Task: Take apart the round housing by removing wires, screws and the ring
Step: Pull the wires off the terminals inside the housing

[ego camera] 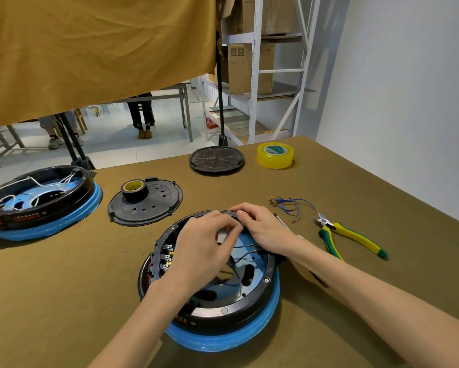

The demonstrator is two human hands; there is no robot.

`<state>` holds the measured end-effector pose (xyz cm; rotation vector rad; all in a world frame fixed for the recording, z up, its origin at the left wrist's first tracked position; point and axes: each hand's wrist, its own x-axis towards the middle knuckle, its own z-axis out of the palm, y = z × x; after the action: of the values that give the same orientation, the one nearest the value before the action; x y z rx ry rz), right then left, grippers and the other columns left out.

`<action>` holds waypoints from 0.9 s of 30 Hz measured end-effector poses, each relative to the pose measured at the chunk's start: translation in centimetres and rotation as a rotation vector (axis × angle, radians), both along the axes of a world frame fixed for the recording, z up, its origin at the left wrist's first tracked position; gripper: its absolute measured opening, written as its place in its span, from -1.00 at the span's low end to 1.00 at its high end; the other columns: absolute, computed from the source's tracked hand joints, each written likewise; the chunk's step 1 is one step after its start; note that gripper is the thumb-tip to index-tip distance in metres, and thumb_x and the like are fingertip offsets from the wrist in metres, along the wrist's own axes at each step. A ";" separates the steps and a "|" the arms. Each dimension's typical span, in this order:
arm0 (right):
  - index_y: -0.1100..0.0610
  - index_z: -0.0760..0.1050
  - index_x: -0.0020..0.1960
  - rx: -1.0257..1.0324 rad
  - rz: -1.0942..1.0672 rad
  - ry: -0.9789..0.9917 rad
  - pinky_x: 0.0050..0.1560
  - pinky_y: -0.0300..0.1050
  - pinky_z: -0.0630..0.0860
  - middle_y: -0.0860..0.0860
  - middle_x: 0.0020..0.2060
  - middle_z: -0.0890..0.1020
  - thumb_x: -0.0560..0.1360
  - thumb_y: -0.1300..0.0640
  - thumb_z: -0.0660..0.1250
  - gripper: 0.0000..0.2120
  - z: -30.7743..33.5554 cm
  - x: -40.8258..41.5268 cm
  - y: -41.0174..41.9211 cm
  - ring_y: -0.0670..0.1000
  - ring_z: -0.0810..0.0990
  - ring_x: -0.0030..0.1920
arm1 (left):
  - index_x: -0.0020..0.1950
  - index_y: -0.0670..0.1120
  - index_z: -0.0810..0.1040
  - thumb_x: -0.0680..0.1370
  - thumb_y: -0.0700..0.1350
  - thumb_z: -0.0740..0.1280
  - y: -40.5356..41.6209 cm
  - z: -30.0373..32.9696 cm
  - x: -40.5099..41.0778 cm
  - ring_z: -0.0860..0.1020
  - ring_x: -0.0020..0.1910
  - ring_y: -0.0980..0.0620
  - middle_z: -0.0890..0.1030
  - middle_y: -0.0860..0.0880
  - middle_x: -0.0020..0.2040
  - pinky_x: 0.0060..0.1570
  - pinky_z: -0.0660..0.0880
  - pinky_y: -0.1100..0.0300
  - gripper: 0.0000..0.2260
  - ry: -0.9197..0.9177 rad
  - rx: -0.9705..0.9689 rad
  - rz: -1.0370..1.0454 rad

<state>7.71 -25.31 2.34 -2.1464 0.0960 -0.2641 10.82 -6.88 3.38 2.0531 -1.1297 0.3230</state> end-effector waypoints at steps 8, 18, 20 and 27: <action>-0.04 0.69 0.04 0.139 0.138 -0.153 -0.04 -0.27 0.56 -0.07 -0.11 0.73 0.65 0.01 0.30 -0.82 2.8 -2.8 1.7 -0.12 0.67 -0.07 | 0.00 -0.14 0.69 0.57 -0.22 0.46 0.4 1.0 0.8 0.75 -0.17 -0.02 0.76 -0.05 -0.16 -0.19 0.65 0.25 -0.97 0.613 -0.573 -0.045; 0.14 0.67 0.04 0.165 -0.092 -0.257 -0.27 -0.15 0.56 0.07 -0.32 0.71 0.63 0.19 0.35 -0.88 2.4 -2.9 -0.8 0.01 0.61 -0.36 | 0.07 0.07 0.70 0.57 -0.06 0.48 0.1 -0.1 1.7 0.68 -0.09 0.19 0.73 0.14 -0.08 -0.08 0.59 0.29 -0.91 0.524 -0.324 0.008; 0.14 0.65 0.07 0.089 -0.283 -0.221 -0.20 -0.12 0.57 0.05 -0.34 0.71 0.63 0.19 0.34 -0.89 1.7 -2.0 -3.1 -0.06 0.64 -0.34 | 0.16 0.08 0.67 0.61 -0.05 0.41 -0.1 -0.5 1.5 0.63 -0.01 0.25 0.70 0.18 -0.03 0.02 0.56 0.30 -0.86 0.462 -0.084 -0.020; 0.07 0.71 0.01 -0.302 -0.643 0.076 -0.12 -0.09 0.55 0.01 -0.12 0.74 0.62 0.09 0.31 -0.80 -0.5 0.3 -10.6 0.03 0.65 -0.12 | 0.19 0.12 0.69 0.64 0.02 0.35 -0.6 -0.5 0.4 0.58 -0.03 0.39 0.67 0.28 -0.07 -0.12 0.41 0.54 -0.82 0.355 0.265 -0.127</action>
<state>8.05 -35.92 1.81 -2.3688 0.8441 -0.5966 11.18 -7.44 2.91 2.1419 -1.1168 -0.2597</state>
